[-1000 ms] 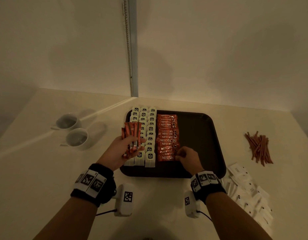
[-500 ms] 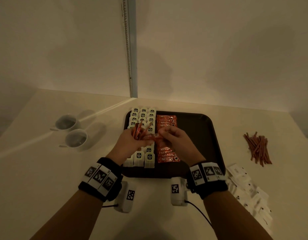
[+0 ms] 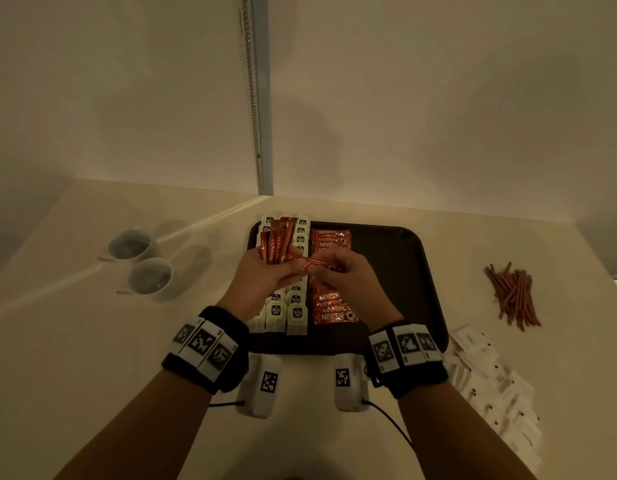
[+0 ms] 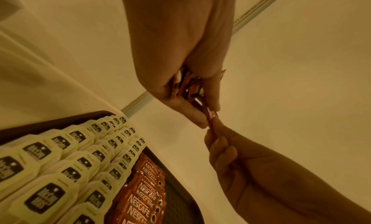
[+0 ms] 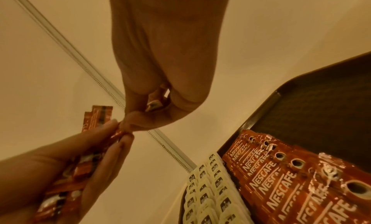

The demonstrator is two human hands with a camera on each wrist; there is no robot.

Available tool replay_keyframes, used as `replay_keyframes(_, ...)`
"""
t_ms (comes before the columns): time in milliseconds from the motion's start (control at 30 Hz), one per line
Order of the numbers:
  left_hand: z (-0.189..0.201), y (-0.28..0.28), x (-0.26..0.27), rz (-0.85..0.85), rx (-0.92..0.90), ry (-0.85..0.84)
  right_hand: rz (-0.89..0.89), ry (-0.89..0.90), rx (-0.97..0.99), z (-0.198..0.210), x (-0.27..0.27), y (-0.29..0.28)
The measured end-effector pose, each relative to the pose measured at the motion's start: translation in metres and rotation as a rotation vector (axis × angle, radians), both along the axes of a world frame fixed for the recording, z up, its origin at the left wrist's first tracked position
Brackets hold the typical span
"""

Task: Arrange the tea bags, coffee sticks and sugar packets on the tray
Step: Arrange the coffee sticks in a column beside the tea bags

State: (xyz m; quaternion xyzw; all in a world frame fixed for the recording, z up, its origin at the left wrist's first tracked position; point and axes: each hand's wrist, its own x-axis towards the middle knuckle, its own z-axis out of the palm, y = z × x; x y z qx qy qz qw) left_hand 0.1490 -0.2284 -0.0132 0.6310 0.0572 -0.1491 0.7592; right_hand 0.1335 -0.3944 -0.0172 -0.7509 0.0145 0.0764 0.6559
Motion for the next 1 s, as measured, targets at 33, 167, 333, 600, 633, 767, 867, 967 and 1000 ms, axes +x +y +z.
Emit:
replay_keyframes(33, 0.001, 0.0, -0.001, -0.008, -0.015, -0.006, 0.01, 0.012, 0.008, 0.002, 0.0, 0.0)
replay_keyframes(167, 0.004, 0.002, -0.001, 0.025, -0.076, -0.017, 0.048, 0.039, 0.075, 0.007, -0.001, -0.004)
replay_keyframes(333, 0.001, 0.005, -0.003, 0.105, -0.141, 0.022, -0.032, 0.063, 0.16, 0.014, -0.001, -0.013)
replay_keyframes(600, -0.01, 0.003, -0.005, 0.242, -0.164, 0.066, -0.092, 0.021, 0.043, 0.013, -0.003, -0.021)
replay_keyframes(633, -0.011, 0.002, -0.005, 0.245, -0.168, 0.072, -0.081, 0.018, 0.033, 0.014, -0.004, -0.022)
replay_keyframes(767, -0.012, 0.002, -0.008, 0.231, -0.154, 0.086, -0.045, -0.014, -0.08, 0.009, -0.005, -0.029)
replay_keyframes(867, -0.015, 0.011, -0.008, 0.236, -0.068, 0.101, -0.052, 0.043, -0.121, -0.007, -0.007, -0.047)
replay_keyframes(967, -0.018, 0.023, -0.009, 0.212, -0.024, 0.124, -0.043, 0.131, -0.298, -0.035, -0.014, -0.068)
replay_keyframes(1000, -0.018, 0.024, -0.009, 0.203, -0.039, 0.143, -0.026, 0.162, -0.369, -0.046, -0.017, -0.075)
